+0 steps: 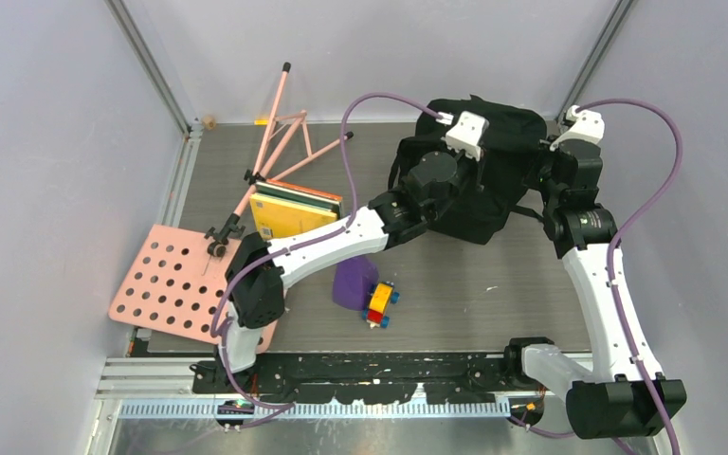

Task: Pack the student bag
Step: Unzip the student bag at the center of the board.

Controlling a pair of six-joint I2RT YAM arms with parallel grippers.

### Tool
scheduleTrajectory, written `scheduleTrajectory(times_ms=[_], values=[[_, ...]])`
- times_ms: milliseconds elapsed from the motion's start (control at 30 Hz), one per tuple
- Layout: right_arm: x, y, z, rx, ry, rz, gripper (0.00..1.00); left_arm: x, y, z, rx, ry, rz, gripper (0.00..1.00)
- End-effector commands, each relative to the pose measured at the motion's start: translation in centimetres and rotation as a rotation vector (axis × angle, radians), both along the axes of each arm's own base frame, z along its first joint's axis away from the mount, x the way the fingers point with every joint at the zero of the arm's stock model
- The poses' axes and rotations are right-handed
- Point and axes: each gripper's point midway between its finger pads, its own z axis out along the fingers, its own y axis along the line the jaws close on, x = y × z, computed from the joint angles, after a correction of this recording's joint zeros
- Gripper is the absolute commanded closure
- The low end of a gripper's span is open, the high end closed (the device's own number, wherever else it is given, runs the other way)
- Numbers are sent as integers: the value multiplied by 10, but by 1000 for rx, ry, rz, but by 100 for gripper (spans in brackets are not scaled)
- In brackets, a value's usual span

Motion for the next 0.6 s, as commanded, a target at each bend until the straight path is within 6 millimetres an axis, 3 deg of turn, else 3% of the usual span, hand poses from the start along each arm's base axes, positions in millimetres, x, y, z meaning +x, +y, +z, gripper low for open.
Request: scheduleTrajectory(times_ms=[0, 567], values=[[-5, -18, 29, -12, -114, -100, 100, 1, 34, 46, -89, -36, 59, 100], [-12, -24, 34, 15, -131, -150, 100, 29, 96, 25, -57, 33, 146, 100]])
